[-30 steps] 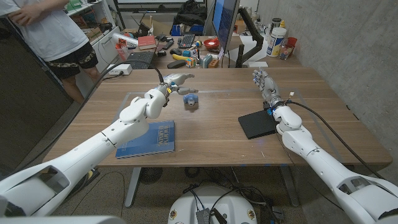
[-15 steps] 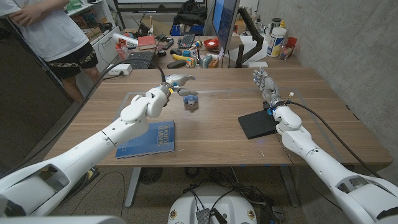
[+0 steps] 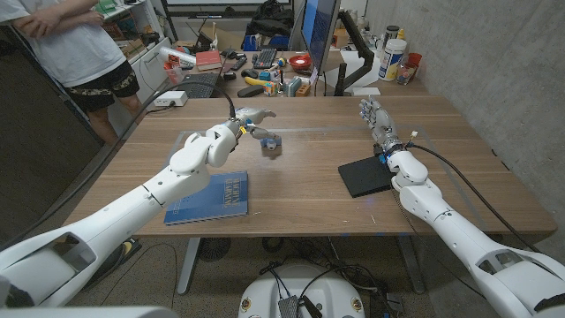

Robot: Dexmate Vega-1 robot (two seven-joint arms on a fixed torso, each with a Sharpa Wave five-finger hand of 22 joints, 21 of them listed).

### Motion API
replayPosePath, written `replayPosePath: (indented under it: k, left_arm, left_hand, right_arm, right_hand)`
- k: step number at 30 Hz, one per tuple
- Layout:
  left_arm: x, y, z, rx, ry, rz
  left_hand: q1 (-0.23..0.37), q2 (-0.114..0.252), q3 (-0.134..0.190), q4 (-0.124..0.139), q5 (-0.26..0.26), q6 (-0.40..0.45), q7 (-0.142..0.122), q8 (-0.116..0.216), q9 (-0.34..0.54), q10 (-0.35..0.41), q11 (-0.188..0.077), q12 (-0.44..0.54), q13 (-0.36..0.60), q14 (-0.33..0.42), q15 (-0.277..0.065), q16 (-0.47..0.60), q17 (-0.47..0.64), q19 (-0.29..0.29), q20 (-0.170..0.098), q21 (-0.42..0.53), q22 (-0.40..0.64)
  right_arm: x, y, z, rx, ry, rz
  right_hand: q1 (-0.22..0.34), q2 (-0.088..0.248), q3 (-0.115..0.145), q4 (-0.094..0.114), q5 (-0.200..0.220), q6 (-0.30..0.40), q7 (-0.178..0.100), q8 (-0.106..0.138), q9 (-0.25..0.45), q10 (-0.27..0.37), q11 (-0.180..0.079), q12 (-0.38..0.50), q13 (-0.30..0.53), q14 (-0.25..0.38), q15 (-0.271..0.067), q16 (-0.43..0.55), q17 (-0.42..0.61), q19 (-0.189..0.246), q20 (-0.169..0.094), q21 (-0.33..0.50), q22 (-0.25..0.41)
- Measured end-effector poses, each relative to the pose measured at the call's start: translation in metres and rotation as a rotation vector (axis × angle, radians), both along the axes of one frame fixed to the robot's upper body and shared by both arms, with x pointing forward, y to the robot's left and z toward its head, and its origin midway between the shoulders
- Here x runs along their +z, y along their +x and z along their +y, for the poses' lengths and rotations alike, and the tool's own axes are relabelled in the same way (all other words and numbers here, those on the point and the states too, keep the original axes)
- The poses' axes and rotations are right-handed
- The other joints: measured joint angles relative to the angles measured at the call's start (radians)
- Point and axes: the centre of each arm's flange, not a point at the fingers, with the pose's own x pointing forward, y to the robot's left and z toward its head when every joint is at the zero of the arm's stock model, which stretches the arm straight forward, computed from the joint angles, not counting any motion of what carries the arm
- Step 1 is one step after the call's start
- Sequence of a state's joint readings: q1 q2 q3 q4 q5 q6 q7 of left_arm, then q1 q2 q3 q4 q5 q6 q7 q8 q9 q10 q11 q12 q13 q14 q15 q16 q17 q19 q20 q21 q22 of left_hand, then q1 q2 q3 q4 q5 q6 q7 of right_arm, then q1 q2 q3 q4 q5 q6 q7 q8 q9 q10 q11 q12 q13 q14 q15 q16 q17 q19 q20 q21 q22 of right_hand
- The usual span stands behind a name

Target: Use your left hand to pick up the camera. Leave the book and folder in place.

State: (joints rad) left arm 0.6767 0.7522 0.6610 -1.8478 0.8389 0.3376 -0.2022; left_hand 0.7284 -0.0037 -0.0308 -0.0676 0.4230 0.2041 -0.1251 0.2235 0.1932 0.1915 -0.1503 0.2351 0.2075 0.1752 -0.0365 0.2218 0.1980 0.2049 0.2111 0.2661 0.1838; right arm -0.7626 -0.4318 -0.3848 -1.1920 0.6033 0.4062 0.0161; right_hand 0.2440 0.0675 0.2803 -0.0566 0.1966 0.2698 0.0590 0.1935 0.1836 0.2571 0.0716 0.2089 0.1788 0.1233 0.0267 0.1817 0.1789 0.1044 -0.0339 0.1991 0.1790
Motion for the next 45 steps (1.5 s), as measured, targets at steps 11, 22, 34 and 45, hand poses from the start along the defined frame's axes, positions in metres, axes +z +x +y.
replayPosePath:
  k: [11,22,34,45]
  left_arm:
    - [-0.003,0.002,0.000,0.003,0.024,0.015]
    - [-0.003,0.010,-0.001,0.002,0.026,0.033]
    - [-0.007,0.016,-0.003,-0.005,0.019,0.061]
    - [-0.010,0.021,-0.001,-0.006,0.003,0.084]
  left_hand:
    - [0.009,-0.009,-0.001,-0.007,0.000,0.003,-0.008,0.000,0.000,0.004,-0.004,0.000,0.000,0.000,0.000,0.000,0.000,0.000,0.000,0.000,0.000]
    - [0.017,-0.009,-0.005,-0.011,0.000,0.009,-0.013,0.000,0.000,0.010,-0.009,0.000,0.000,0.009,-0.002,0.000,0.000,0.017,-0.001,0.000,0.000]
    - [0.032,-0.013,-0.009,-0.015,0.000,0.012,-0.016,0.000,0.000,0.010,-0.009,0.000,0.004,0.020,-0.005,0.000,0.000,0.047,0.000,0.004,0.000]
    - [0.040,-0.013,-0.009,-0.024,0.007,0.016,-0.020,0.000,0.000,0.010,-0.009,0.000,0.004,0.025,0.000,0.000,0.005,0.072,-0.003,0.008,0.000]
  right_arm:
    - [-0.002,-0.001,0.000,0.000,0.002,0.000]
    - [-0.003,-0.003,-0.005,-0.007,0.009,0.000]
    - [-0.003,-0.005,-0.009,-0.011,0.012,-0.005]
    - [-0.003,-0.006,-0.010,-0.011,0.016,-0.005]
  right_hand:
    - [-0.005,-0.005,0.000,0.000,0.000,0.000,0.000,0.000,0.000,0.000,0.000,0.000,0.000,0.000,0.000,0.000,0.000,0.000,0.000,0.000,0.000]
    - [-0.005,-0.005,0.000,0.000,0.000,0.000,0.000,0.000,0.000,0.000,0.000,0.000,0.000,0.000,0.000,0.000,0.000,-0.013,0.002,0.000,0.000]
    - [-0.005,-0.005,0.000,0.000,0.007,0.000,0.000,0.000,0.000,-0.004,0.004,0.000,0.000,0.000,0.000,0.000,0.000,-0.013,0.002,0.000,0.000]
    - [-0.005,-0.005,0.000,0.000,0.007,0.000,0.000,0.000,0.000,-0.004,0.004,0.000,0.000,0.000,0.000,0.000,0.000,-0.013,0.002,0.000,0.000]
